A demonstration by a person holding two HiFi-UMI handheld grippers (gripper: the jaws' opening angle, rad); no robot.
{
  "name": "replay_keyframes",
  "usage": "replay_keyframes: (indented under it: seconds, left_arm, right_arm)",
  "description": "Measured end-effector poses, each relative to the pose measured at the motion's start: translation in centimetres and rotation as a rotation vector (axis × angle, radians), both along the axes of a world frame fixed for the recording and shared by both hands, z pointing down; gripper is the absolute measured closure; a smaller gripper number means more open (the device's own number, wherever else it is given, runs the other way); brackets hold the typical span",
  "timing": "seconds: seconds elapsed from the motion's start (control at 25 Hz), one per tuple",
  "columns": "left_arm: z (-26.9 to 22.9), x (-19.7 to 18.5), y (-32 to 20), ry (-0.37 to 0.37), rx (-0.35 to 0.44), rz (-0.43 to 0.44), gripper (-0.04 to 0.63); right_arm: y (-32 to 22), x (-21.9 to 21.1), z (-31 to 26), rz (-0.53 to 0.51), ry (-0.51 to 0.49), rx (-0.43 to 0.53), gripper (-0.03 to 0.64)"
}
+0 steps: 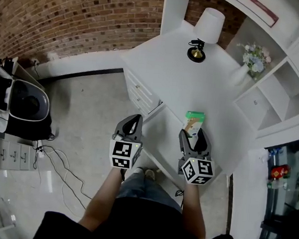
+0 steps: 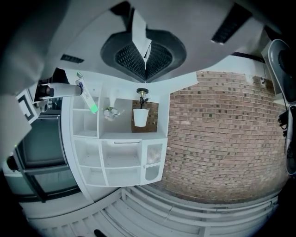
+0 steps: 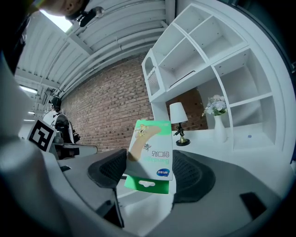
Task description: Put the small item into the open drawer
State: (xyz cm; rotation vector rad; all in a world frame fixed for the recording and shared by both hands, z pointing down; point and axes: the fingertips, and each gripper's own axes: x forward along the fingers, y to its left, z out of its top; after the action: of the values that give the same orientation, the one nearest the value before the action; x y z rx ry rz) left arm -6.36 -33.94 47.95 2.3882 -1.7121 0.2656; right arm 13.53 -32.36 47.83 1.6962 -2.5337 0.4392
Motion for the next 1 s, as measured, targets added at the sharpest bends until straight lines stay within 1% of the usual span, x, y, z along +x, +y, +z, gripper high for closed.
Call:
replay_keyframes:
  seconds: [0.16,0.32,0.6,0.84,1.0]
  left_arm:
    - [0.2,0.1,-1.6,0.012,-0.013,0.025,0.574]
    - [0.6,0.6,-3.3,0.019,-0.019,0.052,0.574]
    - [2.7,2.3,-5.7,0.03,-0.051,0.09,0.574]
    - [6.0,4.4,-6.9,0.051,-0.121,0.124,0.574]
    - [8.9,6.4,-6.8,0.031,-0.177,0.167,0.574]
  right_arm:
    - [-1.1,-0.2,0.5,0.018,0.002,-0.025,0.31]
    - [-2.5,-1.2,1.6,0.004,0.024,-0.055,0.31]
    - [-4.0,-1.5,4.6,0.005,0.044,-0.126,0.31]
    - [-3.5,-2.0,9.3,-0.017,0.11,-0.23,0.31]
    - [-2.4,-1.4,12.8,-0.02,0.158,-0.3,0.31]
